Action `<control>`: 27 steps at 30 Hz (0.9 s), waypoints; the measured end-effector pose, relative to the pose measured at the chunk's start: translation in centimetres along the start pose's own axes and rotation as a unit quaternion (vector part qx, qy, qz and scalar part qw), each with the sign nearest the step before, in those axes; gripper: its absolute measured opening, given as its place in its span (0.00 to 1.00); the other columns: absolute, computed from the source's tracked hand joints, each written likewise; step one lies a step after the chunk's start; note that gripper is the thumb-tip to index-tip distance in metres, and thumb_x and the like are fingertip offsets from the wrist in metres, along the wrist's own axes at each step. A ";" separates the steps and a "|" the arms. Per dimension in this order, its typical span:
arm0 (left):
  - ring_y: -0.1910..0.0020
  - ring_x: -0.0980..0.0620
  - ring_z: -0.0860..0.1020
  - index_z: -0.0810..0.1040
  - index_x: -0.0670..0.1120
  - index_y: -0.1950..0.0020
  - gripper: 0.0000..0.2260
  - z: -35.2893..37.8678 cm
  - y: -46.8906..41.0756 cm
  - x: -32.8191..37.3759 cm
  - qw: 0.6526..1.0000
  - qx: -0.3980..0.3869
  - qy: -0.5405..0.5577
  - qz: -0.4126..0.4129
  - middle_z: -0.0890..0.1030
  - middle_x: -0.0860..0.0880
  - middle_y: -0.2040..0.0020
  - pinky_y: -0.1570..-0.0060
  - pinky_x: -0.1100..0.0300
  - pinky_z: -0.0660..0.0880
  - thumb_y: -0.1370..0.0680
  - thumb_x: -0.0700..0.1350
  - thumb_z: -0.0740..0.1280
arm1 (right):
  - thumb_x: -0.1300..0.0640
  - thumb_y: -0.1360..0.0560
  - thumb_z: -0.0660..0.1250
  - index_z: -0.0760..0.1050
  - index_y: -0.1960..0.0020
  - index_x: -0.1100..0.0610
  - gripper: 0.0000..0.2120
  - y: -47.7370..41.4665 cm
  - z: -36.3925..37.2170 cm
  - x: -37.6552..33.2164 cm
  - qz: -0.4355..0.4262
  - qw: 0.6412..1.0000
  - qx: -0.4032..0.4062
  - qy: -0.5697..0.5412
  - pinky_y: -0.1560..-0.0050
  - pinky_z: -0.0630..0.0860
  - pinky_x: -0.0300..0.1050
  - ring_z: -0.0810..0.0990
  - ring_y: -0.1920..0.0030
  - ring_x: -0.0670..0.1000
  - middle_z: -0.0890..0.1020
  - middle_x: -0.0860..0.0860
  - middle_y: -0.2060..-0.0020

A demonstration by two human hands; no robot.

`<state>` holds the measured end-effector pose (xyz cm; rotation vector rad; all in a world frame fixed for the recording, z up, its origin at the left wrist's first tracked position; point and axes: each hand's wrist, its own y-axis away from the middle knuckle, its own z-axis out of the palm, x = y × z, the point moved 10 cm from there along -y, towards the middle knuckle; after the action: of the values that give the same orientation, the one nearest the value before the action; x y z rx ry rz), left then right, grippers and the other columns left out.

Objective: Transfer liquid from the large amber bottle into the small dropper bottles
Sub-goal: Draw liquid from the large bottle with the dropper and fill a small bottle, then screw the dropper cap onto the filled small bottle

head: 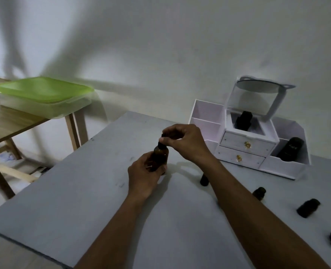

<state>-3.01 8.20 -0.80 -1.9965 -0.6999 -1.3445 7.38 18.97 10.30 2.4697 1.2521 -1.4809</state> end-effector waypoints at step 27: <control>0.45 0.59 0.77 0.77 0.50 0.36 0.23 10.5 6.1 3.9 0.988 -0.153 0.010 0.032 0.80 0.53 0.40 0.47 0.69 0.71 0.30 0.44 0.76 | 0.61 0.23 0.71 0.81 0.40 0.48 0.14 15.6 -6.1 9.8 0.059 0.931 -0.216 0.287 0.40 0.73 0.39 0.75 0.40 0.45 0.79 0.44 0.38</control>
<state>9.04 12.31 -1.37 -2.2187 -0.4347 -1.5030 23.98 16.77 0.58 2.6597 1.2756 -0.3797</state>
